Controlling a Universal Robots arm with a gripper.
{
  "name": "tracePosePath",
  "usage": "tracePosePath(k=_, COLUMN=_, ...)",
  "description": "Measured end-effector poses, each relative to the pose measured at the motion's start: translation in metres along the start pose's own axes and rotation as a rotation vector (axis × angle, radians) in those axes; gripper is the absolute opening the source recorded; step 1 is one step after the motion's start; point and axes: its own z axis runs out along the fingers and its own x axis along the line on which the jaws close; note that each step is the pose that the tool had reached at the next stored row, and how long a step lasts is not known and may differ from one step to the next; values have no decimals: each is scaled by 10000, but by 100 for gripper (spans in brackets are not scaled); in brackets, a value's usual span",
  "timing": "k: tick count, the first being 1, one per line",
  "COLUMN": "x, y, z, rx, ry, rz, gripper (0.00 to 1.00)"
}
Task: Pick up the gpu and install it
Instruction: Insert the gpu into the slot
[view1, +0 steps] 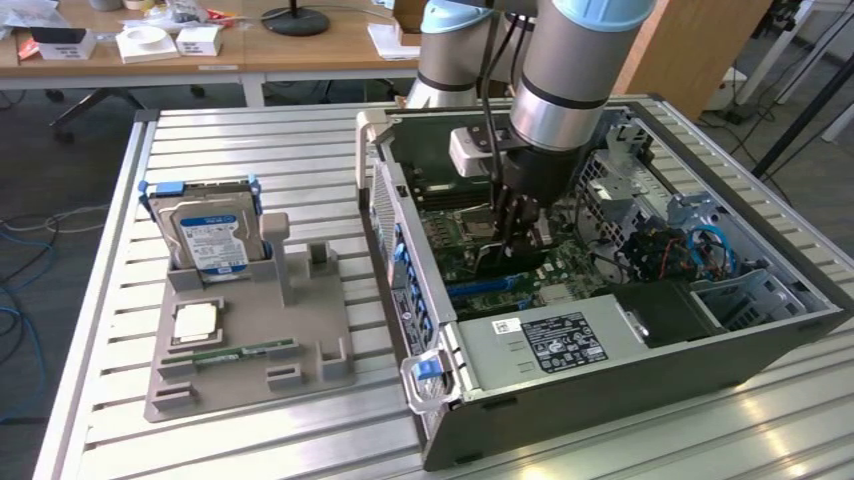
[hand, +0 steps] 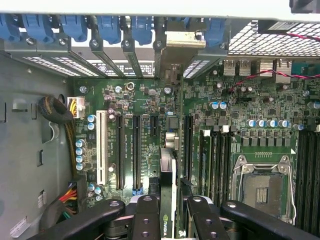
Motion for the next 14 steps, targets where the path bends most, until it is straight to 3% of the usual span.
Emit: tracePosePath(k=14, x=0, y=12, z=42, rx=1, ry=0, rz=3, gripper=26)
